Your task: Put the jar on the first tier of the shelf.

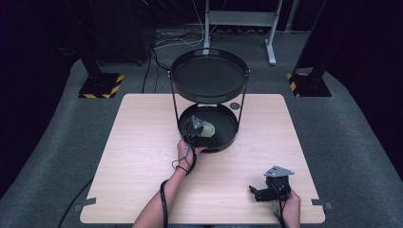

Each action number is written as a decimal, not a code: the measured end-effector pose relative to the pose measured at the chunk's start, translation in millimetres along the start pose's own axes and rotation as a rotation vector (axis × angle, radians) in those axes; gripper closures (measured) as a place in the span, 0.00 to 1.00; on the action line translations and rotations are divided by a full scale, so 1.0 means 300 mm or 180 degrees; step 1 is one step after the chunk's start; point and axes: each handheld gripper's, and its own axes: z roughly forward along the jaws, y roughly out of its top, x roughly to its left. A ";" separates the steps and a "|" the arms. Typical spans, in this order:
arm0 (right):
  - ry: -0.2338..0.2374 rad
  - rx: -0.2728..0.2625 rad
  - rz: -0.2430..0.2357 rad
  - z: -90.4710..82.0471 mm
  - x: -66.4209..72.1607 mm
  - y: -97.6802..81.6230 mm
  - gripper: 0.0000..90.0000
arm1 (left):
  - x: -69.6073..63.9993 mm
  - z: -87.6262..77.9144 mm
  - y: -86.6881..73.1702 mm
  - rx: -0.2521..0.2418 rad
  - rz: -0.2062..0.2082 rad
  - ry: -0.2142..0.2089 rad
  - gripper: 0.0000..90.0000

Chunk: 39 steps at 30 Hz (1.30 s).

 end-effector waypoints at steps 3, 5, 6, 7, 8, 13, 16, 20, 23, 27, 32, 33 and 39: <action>0.0000 0.0000 -0.0001 0.000 0.000 0.000 0.00 | -0.002 0.007 -0.010 0.0006 0.0000 0.0007 0.13; 0.0003 0.0001 0.0000 0.000 0.000 0.000 0.00 | -0.007 0.011 -0.019 0.0001 0.0018 0.0008 0.13; 0.0002 0.0001 -0.0001 0.000 0.000 0.000 0.00 | -0.009 0.011 -0.021 -0.0004 0.0046 0.0017 0.13; 0.0002 0.0001 -0.0001 0.000 0.000 0.000 0.00 | -0.012 0.011 -0.024 -0.0024 0.0063 0.0030 0.13; 0.0002 0.0001 -0.0001 0.000 0.000 0.000 0.00 | -0.014 0.011 -0.026 -0.0034 0.0067 0.0031 0.13; 0.0001 0.0000 -0.0001 0.000 0.000 0.000 0.00 | -0.023 0.011 -0.040 -0.0114 0.0187 0.0101 0.12; 0.0001 0.0000 -0.0002 0.000 0.000 0.000 0.00 | -0.021 0.012 -0.040 -0.0123 0.0180 0.0108 0.12; -0.0001 0.0000 -0.0004 0.000 0.000 0.000 0.00 | -0.018 0.014 -0.039 -0.0124 0.0166 0.0114 0.12; -0.0001 0.0000 -0.0003 0.000 0.000 0.000 0.00 | -0.015 0.013 -0.040 -0.0132 0.0124 0.0102 0.12; -0.0003 0.0000 -0.0004 0.000 0.001 0.000 0.00 | -0.009 0.014 -0.040 -0.0075 0.0083 0.0078 0.09; -0.0005 -0.0001 -0.0005 -0.001 0.001 0.000 0.00 | 0.001 -0.005 -0.033 -0.0105 -0.0025 0.0076 0.02; -0.0005 -0.0001 -0.0005 -0.001 0.001 0.000 0.00 | 0.000 -0.010 -0.029 -0.0110 -0.0017 0.0073 0.01; -0.0004 0.0000 -0.0005 0.000 0.001 0.000 0.00 | 0.004 -0.063 -0.005 -0.0158 -0.0007 0.0020 0.00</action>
